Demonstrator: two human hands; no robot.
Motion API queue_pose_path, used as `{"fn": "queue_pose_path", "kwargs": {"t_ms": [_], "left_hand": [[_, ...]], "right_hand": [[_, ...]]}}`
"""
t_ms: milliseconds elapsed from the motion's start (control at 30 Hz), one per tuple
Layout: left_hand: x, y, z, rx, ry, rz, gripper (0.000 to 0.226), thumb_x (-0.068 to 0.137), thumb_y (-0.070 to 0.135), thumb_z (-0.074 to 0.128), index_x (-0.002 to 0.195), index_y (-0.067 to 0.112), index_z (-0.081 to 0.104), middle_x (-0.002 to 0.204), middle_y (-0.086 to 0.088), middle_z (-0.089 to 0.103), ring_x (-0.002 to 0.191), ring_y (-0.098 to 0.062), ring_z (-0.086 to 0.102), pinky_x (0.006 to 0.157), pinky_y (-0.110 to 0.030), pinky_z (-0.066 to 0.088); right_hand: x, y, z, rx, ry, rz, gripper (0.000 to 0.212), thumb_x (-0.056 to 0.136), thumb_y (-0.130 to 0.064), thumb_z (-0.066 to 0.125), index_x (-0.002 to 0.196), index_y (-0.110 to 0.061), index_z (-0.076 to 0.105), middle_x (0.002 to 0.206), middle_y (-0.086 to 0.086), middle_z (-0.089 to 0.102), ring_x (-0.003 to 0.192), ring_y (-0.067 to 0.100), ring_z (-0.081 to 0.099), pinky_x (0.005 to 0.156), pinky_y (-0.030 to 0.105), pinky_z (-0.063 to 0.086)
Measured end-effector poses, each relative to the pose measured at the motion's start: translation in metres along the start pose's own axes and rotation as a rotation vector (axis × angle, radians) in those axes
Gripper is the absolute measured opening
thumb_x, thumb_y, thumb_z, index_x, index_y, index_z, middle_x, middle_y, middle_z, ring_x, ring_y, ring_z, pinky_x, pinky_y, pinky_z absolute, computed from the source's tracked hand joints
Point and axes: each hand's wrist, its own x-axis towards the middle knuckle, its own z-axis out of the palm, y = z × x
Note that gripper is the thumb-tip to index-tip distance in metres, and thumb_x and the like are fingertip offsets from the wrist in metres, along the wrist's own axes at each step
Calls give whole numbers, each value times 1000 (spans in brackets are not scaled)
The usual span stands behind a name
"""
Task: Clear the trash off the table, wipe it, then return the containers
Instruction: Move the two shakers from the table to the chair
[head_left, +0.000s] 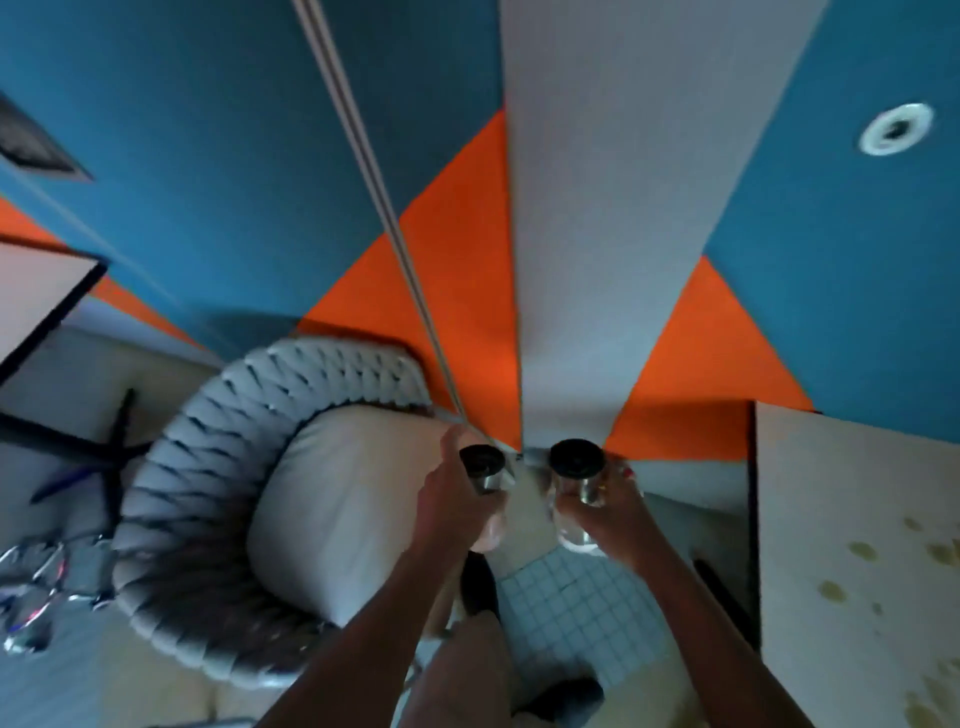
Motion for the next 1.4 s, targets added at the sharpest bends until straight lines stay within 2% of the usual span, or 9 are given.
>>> {"fn": "queue_pose_path", "kwargs": {"t_ms": [200, 433, 567, 833, 900, 1033, 1133, 1267, 1400], "left_hand": [[56, -100, -46, -119, 74, -250, 70, 71, 26, 89, 128, 18, 50, 116, -7, 69, 105, -29, 65, 81, -32, 49], [167, -204, -67, -163, 191, -350, 68, 73, 25, 87, 129, 23, 48, 117, -8, 71, 105, -32, 66, 82, -34, 49], [233, -259, -73, -176, 283, -375, 66, 76, 25, 85, 129, 26, 47, 118, -6, 70, 107, -30, 65, 86, -36, 50], [342, -324, -77, -198, 450, -256, 67, 75, 23, 86, 130, 24, 49, 119, 0, 71, 109, -23, 66, 85, -32, 50], [364, -333, -74, -200, 478, -230, 66, 75, 25, 85, 131, 22, 49, 117, 0, 71, 106, -23, 67, 82, -32, 51], [391, -342, -63, -189, 474, -218, 71, 75, 27, 85, 134, 20, 46, 118, -3, 71, 108, -27, 66, 84, -40, 54], [400, -346, -62, -204, 478, -200, 71, 75, 27, 85, 134, 19, 47, 120, 0, 69, 111, -25, 64, 84, -35, 52], [399, -356, -59, -299, 417, -200, 78, 74, 22, 85, 140, 22, 44, 124, 6, 67, 114, -17, 63, 86, -29, 50], [388, -363, -55, -357, 335, -268, 81, 74, 18, 82, 145, 24, 42, 133, 4, 61, 121, -15, 57, 96, -34, 49]], "right_hand": [[65, -17, 104, -128, -270, 20, 42, 81, -10, 73, 115, -24, 54, 88, -5, 60, 75, 10, 59, 49, 5, 41], [175, -15, 222, -235, -393, -23, 48, 75, -13, 81, 113, -31, 57, 101, -11, 66, 93, 2, 60, 72, 3, 42], [241, -9, 294, -250, -366, -77, 59, 73, -23, 84, 127, -24, 57, 120, -5, 65, 113, 8, 60, 96, 24, 45], [349, 8, 402, -189, -248, -146, 63, 73, -21, 81, 130, -11, 57, 126, 5, 66, 121, 16, 59, 106, 37, 44], [367, 19, 420, -187, -215, -140, 63, 72, -22, 81, 129, -10, 57, 125, 4, 66, 120, 17, 59, 106, 34, 44], [380, 39, 446, -161, -193, -205, 58, 74, -6, 80, 127, -4, 57, 120, 1, 63, 117, 15, 58, 97, 6, 37], [382, 40, 456, -86, -150, -217, 54, 76, -1, 77, 126, -5, 56, 121, 0, 61, 116, 10, 56, 98, 8, 38], [383, 41, 463, -29, -130, -196, 53, 76, -10, 78, 125, -6, 58, 126, 5, 64, 120, 14, 58, 106, 27, 44], [380, 38, 466, -80, -145, -88, 56, 77, -15, 82, 126, -2, 57, 132, 7, 61, 124, 11, 54, 106, 17, 37]]}}
